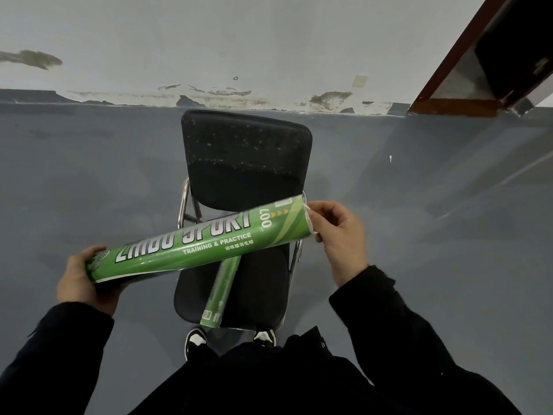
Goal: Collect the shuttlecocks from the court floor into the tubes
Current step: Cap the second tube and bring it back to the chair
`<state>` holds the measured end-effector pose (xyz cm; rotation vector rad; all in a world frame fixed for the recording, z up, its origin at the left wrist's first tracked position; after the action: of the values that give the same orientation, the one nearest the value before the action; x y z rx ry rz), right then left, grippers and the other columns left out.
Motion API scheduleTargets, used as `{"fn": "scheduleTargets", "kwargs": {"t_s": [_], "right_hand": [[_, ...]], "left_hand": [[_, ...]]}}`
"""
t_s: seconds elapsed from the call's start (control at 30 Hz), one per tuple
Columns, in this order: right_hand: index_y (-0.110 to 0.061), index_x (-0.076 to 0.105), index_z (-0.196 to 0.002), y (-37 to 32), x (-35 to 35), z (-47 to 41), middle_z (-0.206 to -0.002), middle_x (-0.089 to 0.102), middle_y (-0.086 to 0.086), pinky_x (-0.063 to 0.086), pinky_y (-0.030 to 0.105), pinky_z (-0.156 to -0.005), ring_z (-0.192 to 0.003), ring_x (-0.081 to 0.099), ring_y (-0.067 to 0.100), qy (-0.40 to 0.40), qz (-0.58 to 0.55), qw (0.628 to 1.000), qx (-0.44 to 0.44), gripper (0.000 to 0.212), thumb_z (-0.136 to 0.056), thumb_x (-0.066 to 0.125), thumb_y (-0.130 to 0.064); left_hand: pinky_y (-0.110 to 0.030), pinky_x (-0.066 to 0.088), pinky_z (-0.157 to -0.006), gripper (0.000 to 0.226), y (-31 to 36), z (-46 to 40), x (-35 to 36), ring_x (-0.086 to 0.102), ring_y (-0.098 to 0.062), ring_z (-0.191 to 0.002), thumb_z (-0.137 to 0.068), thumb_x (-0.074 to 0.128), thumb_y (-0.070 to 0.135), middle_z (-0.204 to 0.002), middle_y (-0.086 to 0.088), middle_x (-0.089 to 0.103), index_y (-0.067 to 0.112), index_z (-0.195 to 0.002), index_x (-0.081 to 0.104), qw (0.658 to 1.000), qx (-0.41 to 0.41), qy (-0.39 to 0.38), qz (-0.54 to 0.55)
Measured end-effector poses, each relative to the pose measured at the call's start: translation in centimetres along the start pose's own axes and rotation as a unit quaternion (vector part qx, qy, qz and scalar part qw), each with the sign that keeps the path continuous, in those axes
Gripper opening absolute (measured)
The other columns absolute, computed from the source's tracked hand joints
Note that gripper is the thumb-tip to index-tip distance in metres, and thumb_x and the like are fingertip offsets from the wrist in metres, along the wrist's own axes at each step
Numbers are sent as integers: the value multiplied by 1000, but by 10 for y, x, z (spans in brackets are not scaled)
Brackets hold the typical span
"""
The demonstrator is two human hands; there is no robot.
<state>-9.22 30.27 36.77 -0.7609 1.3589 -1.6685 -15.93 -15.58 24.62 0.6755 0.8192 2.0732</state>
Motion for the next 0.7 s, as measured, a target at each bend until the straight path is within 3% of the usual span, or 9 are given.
{"fn": "scheduleTargets", "kwargs": {"t_s": [0.1, 0.23, 0.37, 0.47, 0.57, 0.7], "right_hand": [[-11, 77, -90, 0, -5, -7, -66, 68, -5, 46, 18, -53, -54, 54, 2, -24, 28, 999, 39, 3, -89, 74, -11], [-13, 76, -90, 7, -2, -2, -76, 71, -1, 53, 23, -60, -62, 60, 5, 21, -15, 999, 23, 8, -93, 69, -10], [-13, 74, -92, 12, -2, 1, -80, 69, 2, 52, 24, -60, -64, 59, 6, 60, -39, 997, -3, 10, -95, 65, -9], [-9, 72, -94, 17, 2, 2, -80, 68, 2, 52, 24, -60, -64, 57, 9, 50, -106, 993, 29, 8, -96, 64, -9], [-6, 70, -97, 17, 13, -2, -79, 68, 3, 53, 23, -58, -62, 56, 10, -11, -199, 975, 97, 7, -96, 64, -8], [-7, 66, -100, 17, 19, -4, -75, 67, 3, 54, 20, -50, -54, 55, 8, -38, -230, 957, 172, 6, -98, 62, -10]], "left_hand": [[-46, 64, -70, 27, 0, -4, -8, 70, -28, -93, -74, 68, 33, -110, -8, 66, 24, -100, 65, 1000, -5, 8, 13], [-36, 61, -57, 9, -4, 9, 2, 68, -23, -81, -81, 61, 32, -91, -3, 67, 27, -86, 65, 1000, -12, 4, 11], [-29, 58, -51, 12, -14, 19, 10, 68, -19, -68, -88, 55, 31, -79, 0, 67, 27, -81, 63, 1000, -20, 3, 6], [-25, 56, -54, 16, -24, 24, 10, 67, -17, -65, -90, 52, 33, -78, 2, 67, 27, -79, 62, 999, -31, 2, -7], [-26, 51, -63, 19, -33, 26, 6, 65, -16, -67, -92, 50, 33, -79, 3, 65, 27, -79, 63, 999, -34, 9, -18], [-29, 52, -68, 16, -38, 25, 0, 65, -17, -77, -94, 48, 28, -83, 3, 68, 28, -86, 63, 999, -32, 22, -31]]}}
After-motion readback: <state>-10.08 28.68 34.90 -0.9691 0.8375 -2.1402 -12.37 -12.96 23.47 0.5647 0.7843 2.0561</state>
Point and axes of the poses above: each hand's wrist, its own z-axis away from the middle knuckle, its own x-axis out of the palm, y = z × x, the point moved 7 cm from there along -z, towards the middle knuckle
